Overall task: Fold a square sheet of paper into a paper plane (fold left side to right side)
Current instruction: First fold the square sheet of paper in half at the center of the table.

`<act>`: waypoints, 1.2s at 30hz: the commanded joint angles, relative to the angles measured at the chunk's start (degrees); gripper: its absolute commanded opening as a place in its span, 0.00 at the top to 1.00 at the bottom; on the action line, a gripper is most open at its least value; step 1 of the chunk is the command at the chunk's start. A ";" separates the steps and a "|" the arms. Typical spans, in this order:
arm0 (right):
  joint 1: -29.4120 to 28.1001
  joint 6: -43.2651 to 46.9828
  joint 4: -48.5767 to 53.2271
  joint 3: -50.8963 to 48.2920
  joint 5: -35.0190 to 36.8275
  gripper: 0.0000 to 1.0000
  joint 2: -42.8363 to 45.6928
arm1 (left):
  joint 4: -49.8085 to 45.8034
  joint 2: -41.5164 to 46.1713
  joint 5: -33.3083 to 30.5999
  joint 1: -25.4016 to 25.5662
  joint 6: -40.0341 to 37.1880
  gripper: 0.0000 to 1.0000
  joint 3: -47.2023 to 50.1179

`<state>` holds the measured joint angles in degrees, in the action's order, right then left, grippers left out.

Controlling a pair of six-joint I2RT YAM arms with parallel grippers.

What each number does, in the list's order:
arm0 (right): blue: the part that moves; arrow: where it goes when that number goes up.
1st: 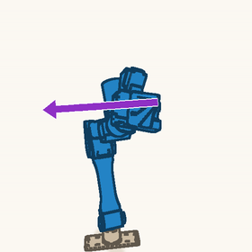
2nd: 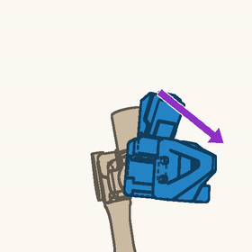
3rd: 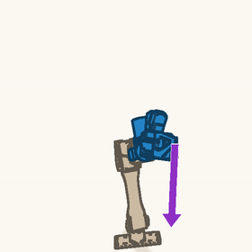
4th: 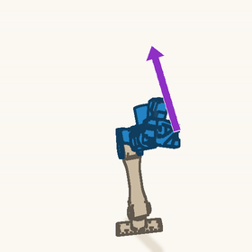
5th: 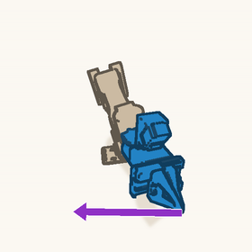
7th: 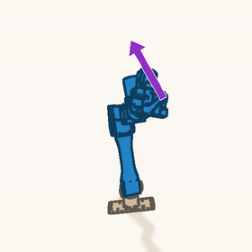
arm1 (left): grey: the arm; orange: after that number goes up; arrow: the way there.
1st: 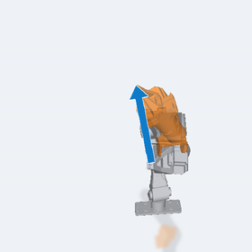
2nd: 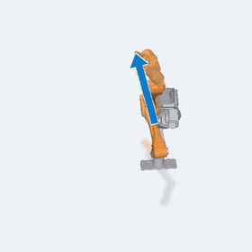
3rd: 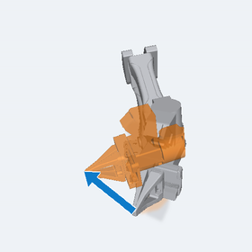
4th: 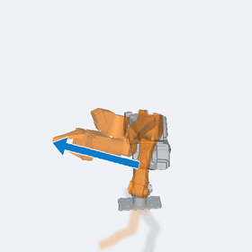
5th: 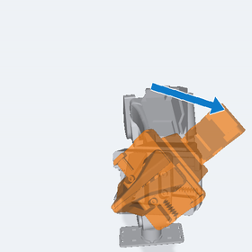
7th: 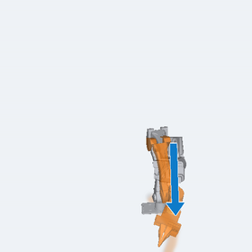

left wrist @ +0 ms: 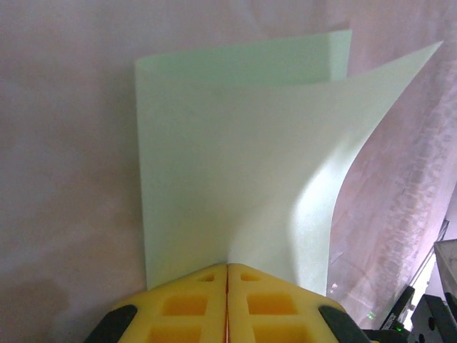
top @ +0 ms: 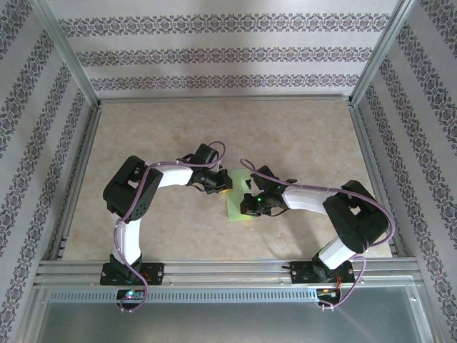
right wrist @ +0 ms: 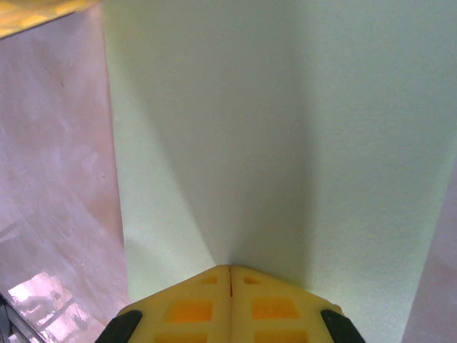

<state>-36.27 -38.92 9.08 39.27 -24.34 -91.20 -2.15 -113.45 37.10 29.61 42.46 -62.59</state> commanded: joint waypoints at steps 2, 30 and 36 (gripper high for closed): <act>-0.38 1.05 10.25 -3.32 6.32 1.00 -3.55 | 3.45 -2.65 -8.64 -4.62 -1.65 0.91 -1.19; -0.25 1.21 10.25 -2.52 5.77 1.00 -3.27 | 10.02 8.08 -5.06 -1.38 0.46 0.91 5.32; -0.31 1.04 10.24 -2.52 5.79 1.00 -3.55 | 10.53 1.57 -3.74 -0.22 1.05 0.91 0.34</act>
<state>-36.25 -38.61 8.95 39.38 -24.21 -91.31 6.13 -109.10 32.40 29.30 42.54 -59.90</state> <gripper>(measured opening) 0.060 0.091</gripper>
